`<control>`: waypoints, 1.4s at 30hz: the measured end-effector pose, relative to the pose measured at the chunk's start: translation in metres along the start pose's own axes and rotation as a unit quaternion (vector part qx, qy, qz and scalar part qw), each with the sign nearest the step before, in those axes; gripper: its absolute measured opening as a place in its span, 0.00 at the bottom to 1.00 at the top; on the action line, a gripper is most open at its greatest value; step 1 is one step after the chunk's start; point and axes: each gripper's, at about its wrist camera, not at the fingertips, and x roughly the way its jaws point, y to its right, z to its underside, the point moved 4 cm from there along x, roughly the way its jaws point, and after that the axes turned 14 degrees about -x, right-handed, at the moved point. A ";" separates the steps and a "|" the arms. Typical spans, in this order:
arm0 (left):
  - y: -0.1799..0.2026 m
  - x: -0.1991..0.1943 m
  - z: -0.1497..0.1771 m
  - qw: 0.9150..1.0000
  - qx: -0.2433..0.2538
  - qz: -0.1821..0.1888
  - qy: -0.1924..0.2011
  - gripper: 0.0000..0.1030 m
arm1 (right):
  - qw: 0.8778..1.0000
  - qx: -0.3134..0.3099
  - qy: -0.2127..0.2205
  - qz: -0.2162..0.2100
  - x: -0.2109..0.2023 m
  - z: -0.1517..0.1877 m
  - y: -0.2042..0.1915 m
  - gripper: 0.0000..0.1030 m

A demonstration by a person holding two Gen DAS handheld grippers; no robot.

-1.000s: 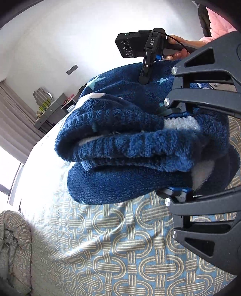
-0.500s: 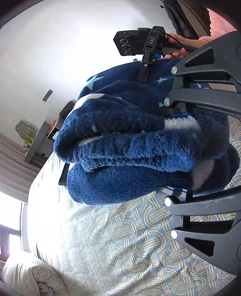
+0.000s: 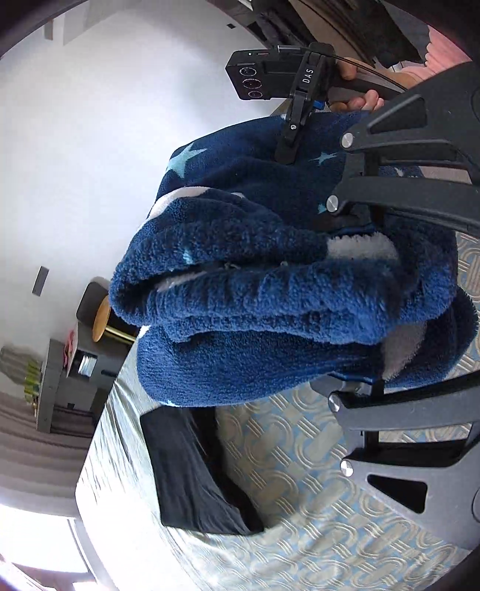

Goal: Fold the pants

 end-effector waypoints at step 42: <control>0.065 0.153 -0.052 0.975 0.145 -0.170 -0.006 0.82 | 0.963 0.028 0.037 0.266 -0.053 -0.033 0.145 0.69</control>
